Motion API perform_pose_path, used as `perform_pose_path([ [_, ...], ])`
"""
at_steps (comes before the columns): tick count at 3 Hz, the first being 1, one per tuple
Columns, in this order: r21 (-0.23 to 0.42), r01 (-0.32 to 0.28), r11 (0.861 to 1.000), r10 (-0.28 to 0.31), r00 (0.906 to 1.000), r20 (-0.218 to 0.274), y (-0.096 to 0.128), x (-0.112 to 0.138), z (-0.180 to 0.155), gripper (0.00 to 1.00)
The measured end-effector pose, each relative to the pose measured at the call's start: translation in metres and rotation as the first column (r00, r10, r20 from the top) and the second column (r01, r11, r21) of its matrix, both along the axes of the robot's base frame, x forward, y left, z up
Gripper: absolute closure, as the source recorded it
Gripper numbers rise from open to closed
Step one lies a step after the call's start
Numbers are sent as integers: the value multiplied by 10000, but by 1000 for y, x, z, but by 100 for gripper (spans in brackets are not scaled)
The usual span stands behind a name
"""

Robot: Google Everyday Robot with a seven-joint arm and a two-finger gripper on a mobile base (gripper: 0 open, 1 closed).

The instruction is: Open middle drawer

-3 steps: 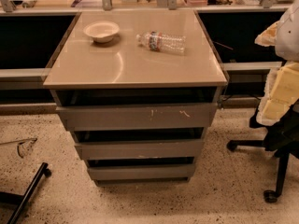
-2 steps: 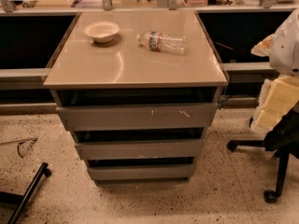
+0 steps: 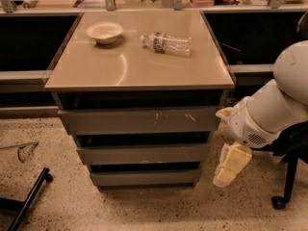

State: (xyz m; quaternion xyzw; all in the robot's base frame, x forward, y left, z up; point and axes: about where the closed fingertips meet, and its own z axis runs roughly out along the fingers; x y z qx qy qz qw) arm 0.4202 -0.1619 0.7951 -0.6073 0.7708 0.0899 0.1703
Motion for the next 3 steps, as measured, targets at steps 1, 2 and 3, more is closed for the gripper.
perform_pose_path([
  [1, 1, 0, 10000, 0, 10000, 0, 0, 0, 0, 0],
  [2, 705, -113, 9974, 114, 9999, -9, 5, 12, -40, 0],
  [3, 1989, -260, 9797, 262, 9997, 16, 18, 29, -127, 0],
])
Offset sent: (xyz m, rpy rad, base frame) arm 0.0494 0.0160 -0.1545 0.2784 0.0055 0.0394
